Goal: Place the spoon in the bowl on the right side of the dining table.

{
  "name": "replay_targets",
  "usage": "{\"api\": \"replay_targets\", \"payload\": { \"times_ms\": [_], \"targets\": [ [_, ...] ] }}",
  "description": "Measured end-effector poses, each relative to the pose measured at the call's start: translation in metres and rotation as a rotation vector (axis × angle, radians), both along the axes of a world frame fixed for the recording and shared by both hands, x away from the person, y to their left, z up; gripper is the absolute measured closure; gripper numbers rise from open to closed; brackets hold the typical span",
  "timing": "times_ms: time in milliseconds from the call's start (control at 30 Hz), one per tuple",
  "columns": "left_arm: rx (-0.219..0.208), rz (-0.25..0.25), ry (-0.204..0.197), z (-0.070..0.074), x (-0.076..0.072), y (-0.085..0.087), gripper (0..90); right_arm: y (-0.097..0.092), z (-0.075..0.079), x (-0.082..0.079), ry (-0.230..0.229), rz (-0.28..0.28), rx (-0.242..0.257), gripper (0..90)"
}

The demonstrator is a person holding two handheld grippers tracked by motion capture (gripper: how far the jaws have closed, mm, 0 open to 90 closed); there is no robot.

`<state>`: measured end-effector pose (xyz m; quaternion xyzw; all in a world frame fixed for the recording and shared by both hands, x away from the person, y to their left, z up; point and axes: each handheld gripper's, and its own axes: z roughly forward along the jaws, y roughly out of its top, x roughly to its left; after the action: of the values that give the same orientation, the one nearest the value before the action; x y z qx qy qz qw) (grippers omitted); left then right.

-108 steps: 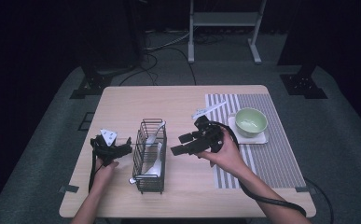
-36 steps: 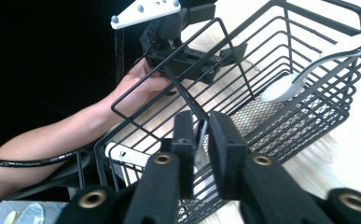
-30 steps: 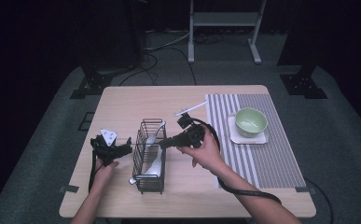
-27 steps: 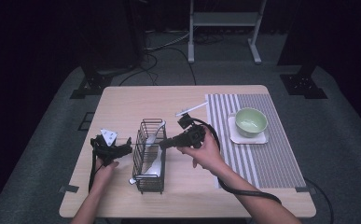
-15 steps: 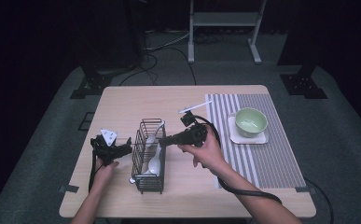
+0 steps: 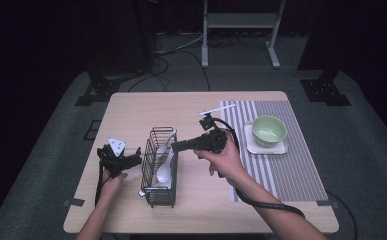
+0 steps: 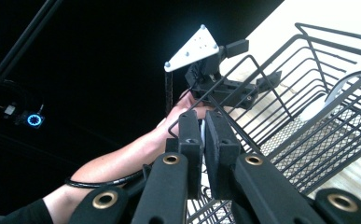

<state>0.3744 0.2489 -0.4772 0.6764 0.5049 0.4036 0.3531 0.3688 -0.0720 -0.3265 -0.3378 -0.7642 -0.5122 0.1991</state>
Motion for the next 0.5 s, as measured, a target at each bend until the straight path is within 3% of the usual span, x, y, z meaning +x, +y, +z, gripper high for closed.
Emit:
{"api": "replay_targets", "payload": {
  "times_ms": [100, 500],
  "targets": [
    [-0.002, 0.001, 0.000, 0.000, 0.000, 0.000, 1.0, -0.004, 0.006, 0.001, 0.011, -0.003, 0.035, 85.8],
    [0.002, 0.002, -0.002, 0.000, 0.000, 0.000, 1.0, -0.020, 0.024, -0.002, 0.004, -0.021, 0.081, 85.8]
  ]
}}
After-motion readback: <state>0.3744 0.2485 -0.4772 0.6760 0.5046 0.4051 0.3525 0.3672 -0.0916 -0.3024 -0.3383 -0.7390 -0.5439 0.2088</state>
